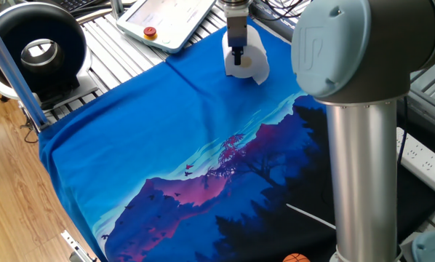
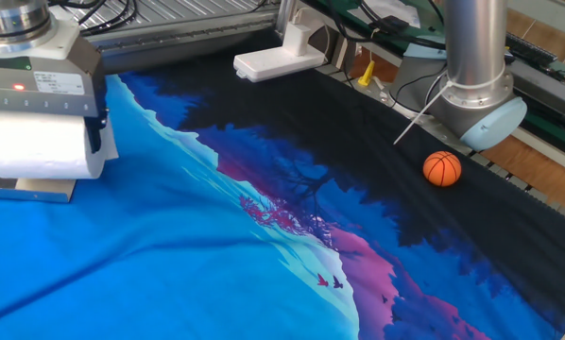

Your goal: Put the toilet paper on its holder

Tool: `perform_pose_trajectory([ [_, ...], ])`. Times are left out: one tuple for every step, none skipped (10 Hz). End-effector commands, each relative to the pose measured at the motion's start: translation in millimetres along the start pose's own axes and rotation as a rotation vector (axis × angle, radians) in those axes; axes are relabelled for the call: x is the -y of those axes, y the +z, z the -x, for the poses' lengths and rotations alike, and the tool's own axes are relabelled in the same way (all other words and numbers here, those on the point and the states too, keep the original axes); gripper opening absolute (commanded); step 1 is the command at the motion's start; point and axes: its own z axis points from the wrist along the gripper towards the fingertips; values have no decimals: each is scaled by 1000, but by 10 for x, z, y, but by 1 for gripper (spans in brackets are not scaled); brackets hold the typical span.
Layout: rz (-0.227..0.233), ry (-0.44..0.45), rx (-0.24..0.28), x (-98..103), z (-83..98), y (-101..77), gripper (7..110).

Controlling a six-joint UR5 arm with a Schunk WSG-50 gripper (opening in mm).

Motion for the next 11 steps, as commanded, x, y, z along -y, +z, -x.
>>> perform_pose_trajectory([
  [-13,46,18,39,32,-14,7],
  [-17,36,16,56,28,-11,7],
  [-20,22,13,79,15,-6,7],
  [-22,7,10,105,-1,3,7],
  [-22,-3,10,111,-4,0,7],
  [-27,-21,4,141,-25,-8,7],
  [-27,-35,4,159,-34,-16,7],
  [-27,-47,3,184,-46,-33,7],
  [-30,-64,3,219,-59,-54,7],
  [-27,-74,6,237,-66,-74,7],
  [-31,-81,1,277,-89,-85,7],
])
